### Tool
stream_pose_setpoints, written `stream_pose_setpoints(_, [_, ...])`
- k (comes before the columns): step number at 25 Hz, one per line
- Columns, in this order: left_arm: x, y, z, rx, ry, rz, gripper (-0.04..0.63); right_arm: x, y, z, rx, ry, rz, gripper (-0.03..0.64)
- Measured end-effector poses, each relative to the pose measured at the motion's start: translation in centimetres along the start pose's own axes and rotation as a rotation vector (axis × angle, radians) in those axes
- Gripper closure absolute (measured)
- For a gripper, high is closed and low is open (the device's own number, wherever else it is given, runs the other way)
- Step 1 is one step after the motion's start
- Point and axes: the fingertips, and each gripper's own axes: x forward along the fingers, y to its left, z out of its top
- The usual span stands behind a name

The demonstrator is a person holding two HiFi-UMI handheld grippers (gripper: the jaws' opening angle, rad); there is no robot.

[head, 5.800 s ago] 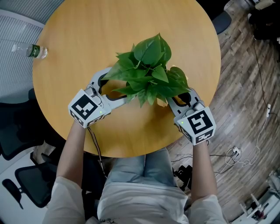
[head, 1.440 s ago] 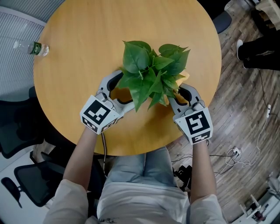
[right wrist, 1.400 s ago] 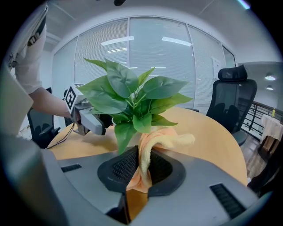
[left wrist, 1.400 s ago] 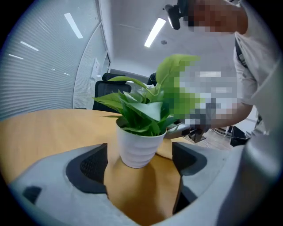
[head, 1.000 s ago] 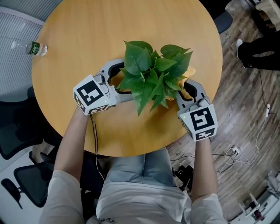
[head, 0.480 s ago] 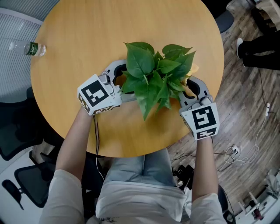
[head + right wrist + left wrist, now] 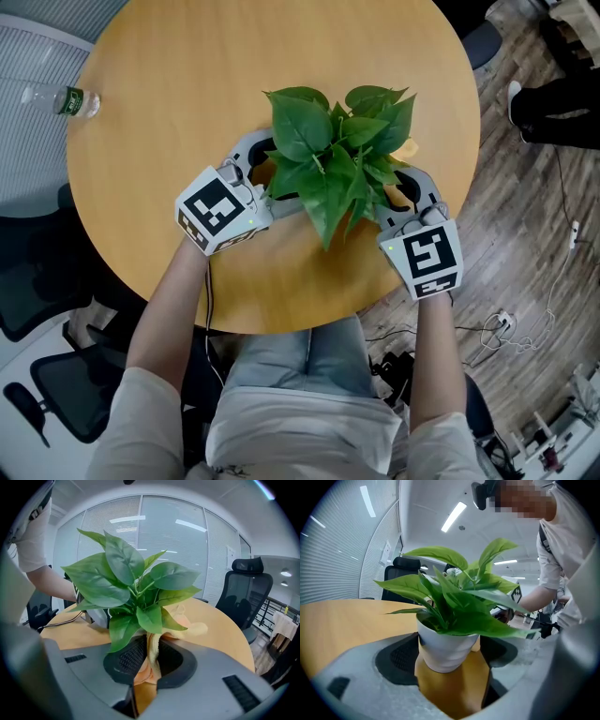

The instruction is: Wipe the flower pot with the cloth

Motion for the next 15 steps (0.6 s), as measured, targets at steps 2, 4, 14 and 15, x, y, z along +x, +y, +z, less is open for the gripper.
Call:
stream_pose_setpoints(2, [0.2,-0.1,0.1,-0.009,-0.003,0.023,0.176,-0.3,0.1,-0.2,0.001,0.0,0.002,0.568])
stream_pose_setpoints(4, [0.3,-0.2,0.1,-0.019,-0.009,0.045,0.176,-0.5,0.2,-0.4,0.003,-0.001,0.004,0.568])
stream_pose_setpoints(14, [0.9,-0.4,0.2,-0.06,-0.018,0.16,0.178,-1.2,0.6,-0.7,0.008,0.001,0.008,0.568])
stream_pose_setpoints(15, [1.0,-0.4,0.2,-0.063,-0.016,0.172,0.179,-1.3,0.6,-0.8,0.009,0.001,0.008,0.568])
